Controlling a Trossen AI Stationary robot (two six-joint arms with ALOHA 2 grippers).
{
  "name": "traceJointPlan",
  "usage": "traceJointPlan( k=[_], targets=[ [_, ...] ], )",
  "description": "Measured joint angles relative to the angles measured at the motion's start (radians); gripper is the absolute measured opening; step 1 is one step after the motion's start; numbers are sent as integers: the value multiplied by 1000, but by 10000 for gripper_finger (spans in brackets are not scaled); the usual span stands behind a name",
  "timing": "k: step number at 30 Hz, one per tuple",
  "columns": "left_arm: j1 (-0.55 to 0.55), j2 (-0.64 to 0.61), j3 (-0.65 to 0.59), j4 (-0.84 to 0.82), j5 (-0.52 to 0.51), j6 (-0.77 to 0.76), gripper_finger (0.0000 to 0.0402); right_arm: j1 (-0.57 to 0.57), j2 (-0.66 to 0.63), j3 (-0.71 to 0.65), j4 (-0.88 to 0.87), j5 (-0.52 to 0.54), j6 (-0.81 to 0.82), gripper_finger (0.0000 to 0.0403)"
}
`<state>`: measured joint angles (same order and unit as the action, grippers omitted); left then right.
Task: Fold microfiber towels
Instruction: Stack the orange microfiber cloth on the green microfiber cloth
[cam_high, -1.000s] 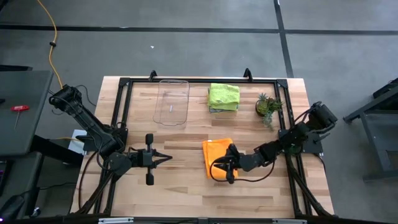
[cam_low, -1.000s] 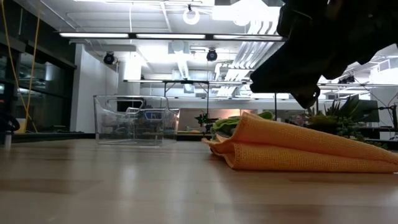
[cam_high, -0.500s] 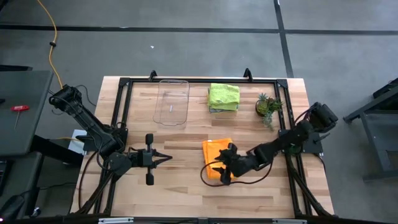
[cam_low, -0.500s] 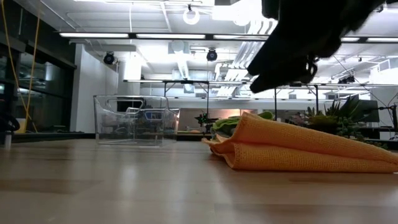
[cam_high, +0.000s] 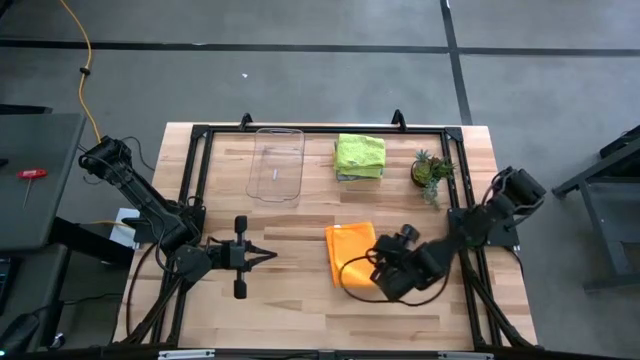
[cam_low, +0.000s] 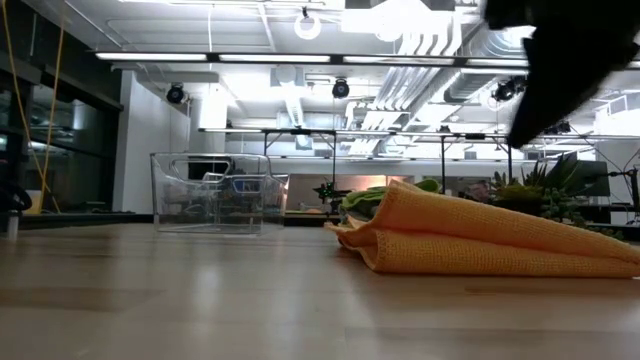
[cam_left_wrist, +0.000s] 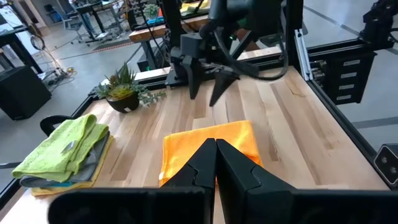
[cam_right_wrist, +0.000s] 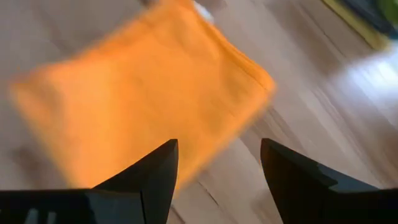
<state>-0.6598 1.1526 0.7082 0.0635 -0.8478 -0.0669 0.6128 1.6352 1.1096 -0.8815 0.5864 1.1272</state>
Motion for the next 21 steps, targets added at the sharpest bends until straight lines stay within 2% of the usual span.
traceJointPlan(
  k=[4,10,14,21],
  targets=[
    [0,0,0,0,0,2,0,62,-8,-26,-132,11,227,220],
    [0,0,0,3,0,18,0,123,-40,-99,-114,-62,407,220],
    [0,0,0,7,0,17,0,142,-54,-152,-43,-119,470,220],
    [0,0,0,8,0,18,0,133,-60,-222,152,-175,472,220]
  ],
)
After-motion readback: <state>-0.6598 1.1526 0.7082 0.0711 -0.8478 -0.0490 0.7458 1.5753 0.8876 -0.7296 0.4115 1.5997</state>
